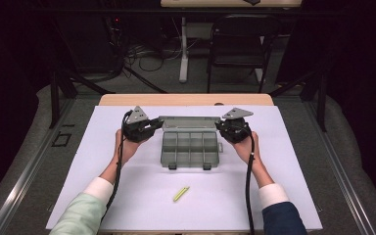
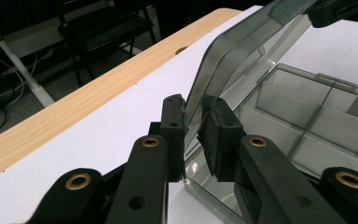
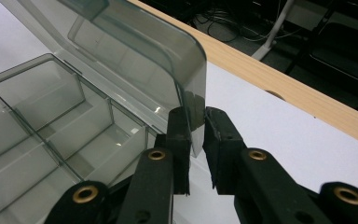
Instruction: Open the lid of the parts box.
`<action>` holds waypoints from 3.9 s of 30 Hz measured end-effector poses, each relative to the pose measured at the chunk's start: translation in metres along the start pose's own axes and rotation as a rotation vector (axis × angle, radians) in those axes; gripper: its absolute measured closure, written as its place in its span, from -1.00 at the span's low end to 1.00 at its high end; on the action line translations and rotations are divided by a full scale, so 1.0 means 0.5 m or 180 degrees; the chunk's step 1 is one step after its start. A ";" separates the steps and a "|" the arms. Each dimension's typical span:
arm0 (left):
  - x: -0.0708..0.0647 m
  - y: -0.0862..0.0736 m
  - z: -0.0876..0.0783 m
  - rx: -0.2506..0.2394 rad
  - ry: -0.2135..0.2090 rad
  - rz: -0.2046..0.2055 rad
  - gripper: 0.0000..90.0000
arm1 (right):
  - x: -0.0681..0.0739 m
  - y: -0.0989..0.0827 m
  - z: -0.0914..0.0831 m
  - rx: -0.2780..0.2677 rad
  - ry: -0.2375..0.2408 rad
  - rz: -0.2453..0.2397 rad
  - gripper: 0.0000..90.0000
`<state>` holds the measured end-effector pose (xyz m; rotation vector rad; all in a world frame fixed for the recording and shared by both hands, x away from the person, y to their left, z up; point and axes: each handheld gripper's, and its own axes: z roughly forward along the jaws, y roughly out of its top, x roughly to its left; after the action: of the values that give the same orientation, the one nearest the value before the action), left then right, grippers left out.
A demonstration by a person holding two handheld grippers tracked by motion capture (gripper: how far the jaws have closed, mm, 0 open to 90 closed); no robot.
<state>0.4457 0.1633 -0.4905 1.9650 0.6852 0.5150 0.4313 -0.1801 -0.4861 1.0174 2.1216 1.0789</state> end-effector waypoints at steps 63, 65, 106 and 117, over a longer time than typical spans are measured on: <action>0.021 -0.052 0.107 0.0518 0.0309 -0.0217 0.69 | -0.010 -0.037 0.090 0.0323 -0.0221 0.0281 0.79; 0.021 -0.054 0.109 0.0519 0.0332 -0.0222 0.67 | -0.010 -0.037 0.090 0.0313 -0.0223 0.0279 0.79; -0.083 -0.127 -0.089 0.1047 0.0426 -0.0046 -0.91 | 0.024 -0.124 -0.063 0.0161 0.0231 0.0247 -0.90; -0.133 -0.154 -0.129 0.0930 0.0442 0.0024 -0.99 | 0.044 -0.141 -0.093 0.0042 0.0334 0.0205 -1.00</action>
<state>0.3371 0.1914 -0.5344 2.2188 0.8814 0.5867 0.3578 -0.2097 -0.5235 1.0629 2.1947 1.1743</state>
